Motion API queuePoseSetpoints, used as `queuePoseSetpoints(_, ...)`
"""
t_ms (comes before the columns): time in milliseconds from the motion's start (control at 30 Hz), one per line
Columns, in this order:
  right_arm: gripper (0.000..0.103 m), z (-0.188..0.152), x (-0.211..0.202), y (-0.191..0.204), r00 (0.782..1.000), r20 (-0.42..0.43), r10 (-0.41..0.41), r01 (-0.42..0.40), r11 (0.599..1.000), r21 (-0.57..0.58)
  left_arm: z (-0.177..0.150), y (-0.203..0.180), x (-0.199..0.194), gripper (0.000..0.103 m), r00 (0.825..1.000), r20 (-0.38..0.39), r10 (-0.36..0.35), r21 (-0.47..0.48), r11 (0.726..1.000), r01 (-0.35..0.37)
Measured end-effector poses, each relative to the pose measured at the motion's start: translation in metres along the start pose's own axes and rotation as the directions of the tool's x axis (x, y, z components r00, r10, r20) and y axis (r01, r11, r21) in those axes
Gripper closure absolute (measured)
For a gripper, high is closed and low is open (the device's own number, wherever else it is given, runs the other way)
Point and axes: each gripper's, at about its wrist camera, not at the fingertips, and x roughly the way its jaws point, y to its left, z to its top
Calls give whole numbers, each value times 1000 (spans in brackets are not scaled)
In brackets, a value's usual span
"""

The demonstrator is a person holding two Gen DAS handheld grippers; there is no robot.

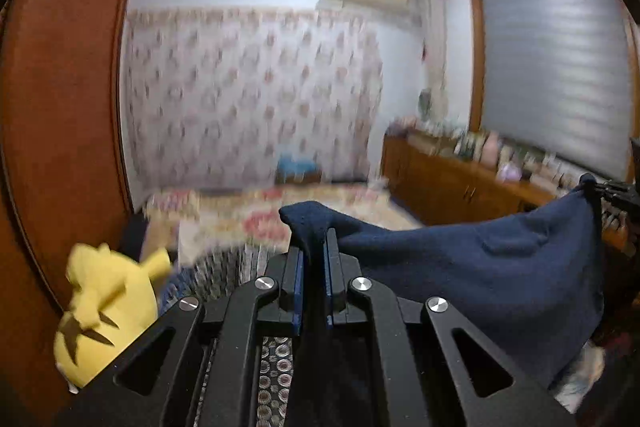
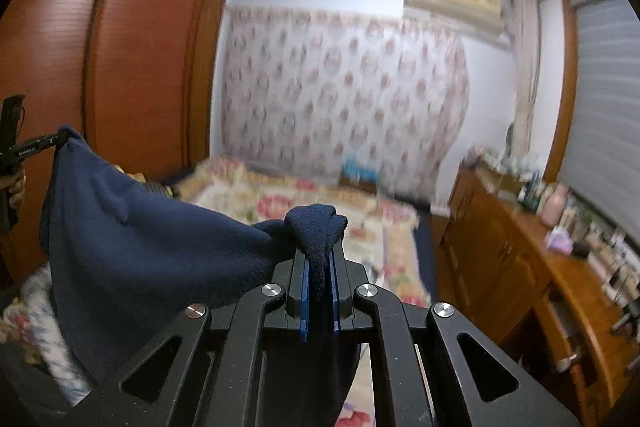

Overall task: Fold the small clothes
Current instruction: 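Lift the navy T-shirt with both tools and swing it over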

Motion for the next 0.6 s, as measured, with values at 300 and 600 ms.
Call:
queuePoseSetpoints(300, 95, -46, 191, -8, 958, -287, -19, 28, 999, 30, -34, -1, 112, 94, 980, -195, 34, 27, 999, -30)
queuePoseSetpoints(600, 95, -36, 242, -21, 937, -347, 32, 0, 996, 91, -40, 0, 141, 94, 965, -258, 46, 31, 999, -39)
